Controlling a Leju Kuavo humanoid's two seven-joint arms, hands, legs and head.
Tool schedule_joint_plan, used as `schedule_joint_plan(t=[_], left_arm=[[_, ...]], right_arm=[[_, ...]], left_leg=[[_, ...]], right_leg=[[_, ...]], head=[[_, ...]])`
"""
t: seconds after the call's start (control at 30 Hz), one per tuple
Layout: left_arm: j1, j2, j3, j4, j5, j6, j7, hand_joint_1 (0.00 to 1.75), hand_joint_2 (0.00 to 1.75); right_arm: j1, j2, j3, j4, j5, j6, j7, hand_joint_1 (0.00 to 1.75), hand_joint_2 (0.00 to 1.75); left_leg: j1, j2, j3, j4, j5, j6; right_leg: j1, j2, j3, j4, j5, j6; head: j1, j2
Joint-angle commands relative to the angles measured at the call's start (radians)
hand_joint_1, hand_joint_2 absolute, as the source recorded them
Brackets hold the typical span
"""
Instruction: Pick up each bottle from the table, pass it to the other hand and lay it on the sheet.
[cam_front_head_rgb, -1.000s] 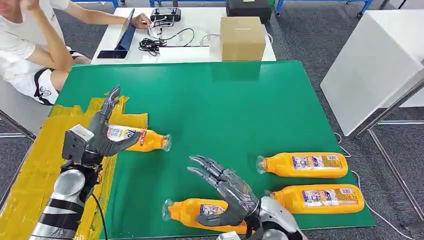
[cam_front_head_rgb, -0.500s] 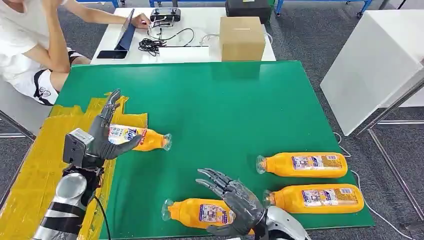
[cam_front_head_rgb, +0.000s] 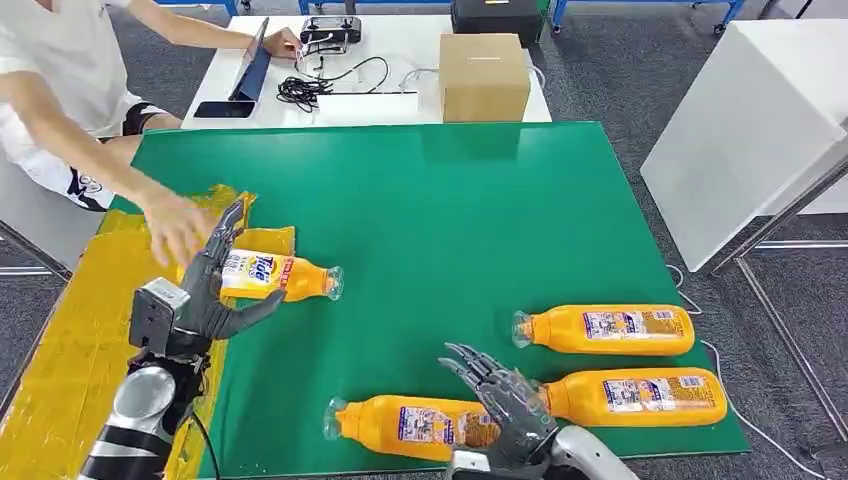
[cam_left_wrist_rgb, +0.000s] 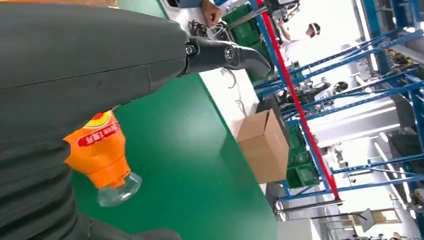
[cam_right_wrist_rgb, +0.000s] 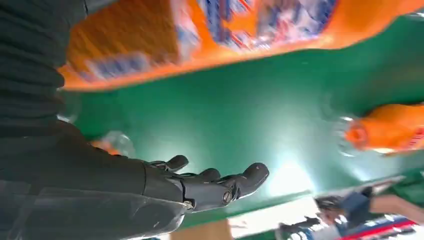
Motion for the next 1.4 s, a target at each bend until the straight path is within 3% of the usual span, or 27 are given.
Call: schedule_joint_plan(t=[0.03, 0.73, 1.07, 1.1, 1.13, 1.17, 1.2, 1.4], left_arm=[[-0.005, -0.012, 0.009, 0.017, 0.001, -0.003, 0.008, 0.00, 1.75], [0.012, -0.040, 0.006, 0.010, 0.004, -0.006, 0.013, 0.00, 1.75], [-0.001, -0.061, -0.015, 0.018, 0.014, -0.014, 0.025, 0.00, 1.75], [-0.007, -0.062, -0.019, 0.024, 0.016, -0.015, 0.026, 0.00, 1.75], [-0.013, -0.064, -0.022, 0.031, 0.020, -0.017, 0.027, 0.00, 1.75], [-0.018, -0.064, -0.025, 0.038, 0.022, -0.018, 0.027, 0.00, 1.75], [-0.024, -0.066, -0.027, 0.046, 0.026, -0.019, 0.027, 0.00, 1.75], [-0.033, -0.071, -0.036, 0.057, 0.035, -0.020, 0.023, 0.00, 1.75]], right_arm=[[-0.004, -0.033, -0.001, 0.041, 0.013, -0.005, 0.030, 0.00, 1.75], [-0.119, -0.085, 0.046, 0.144, 0.191, 0.049, 0.157, 0.00, 1.75], [-0.334, 0.002, 0.130, 0.342, 0.325, 0.057, 0.208, 0.00, 1.75], [-0.366, 0.014, 0.146, 0.378, 0.318, 0.063, 0.198, 0.16, 1.75], [-0.385, 0.022, 0.148, 0.398, 0.300, 0.071, 0.186, 0.16, 1.75], [-0.404, 0.028, 0.158, 0.419, 0.293, 0.079, 0.178, 1.50, 1.75], [-0.425, 0.032, 0.170, 0.444, 0.285, 0.094, 0.169, 1.75, 1.75], [-0.465, 0.046, 0.188, 0.506, 0.248, 0.111, 0.147, 1.75, 1.75]], left_leg=[[-0.001, 0.000, 0.003, -0.001, -0.001, 0.000], [0.000, 0.003, 0.003, -0.001, -0.001, 0.000], [0.000, 0.007, 0.005, -0.002, -0.001, -0.001], [0.000, 0.005, 0.003, -0.001, 0.000, -0.001], [0.000, 0.004, 0.004, -0.001, 0.000, -0.001], [0.000, 0.005, 0.004, -0.001, 0.000, -0.001], [0.000, 0.004, 0.004, -0.001, 0.000, -0.001], [0.000, 0.001, 0.004, -0.001, 0.000, 0.000]], right_leg=[[0.000, 0.000, 0.003, -0.001, -0.001, 0.000], [0.000, 0.002, 0.003, -0.002, 0.000, 0.000], [0.000, 0.006, 0.004, -0.002, 0.002, 0.000], [0.001, 0.004, 0.003, -0.002, 0.001, 0.000], [0.000, 0.004, 0.004, -0.002, 0.001, 0.000], [0.000, 0.004, 0.003, -0.002, 0.001, 0.000], [0.000, 0.003, 0.004, -0.002, 0.001, 0.000], [0.000, 0.001, 0.004, -0.002, 0.000, 0.000]], head=[[0.000, 0.000], [-0.001, 0.000], [0.000, 0.000], [0.000, 0.000], [0.000, 0.000], [0.000, 0.000], [0.000, 0.000], [0.000, 0.000]])
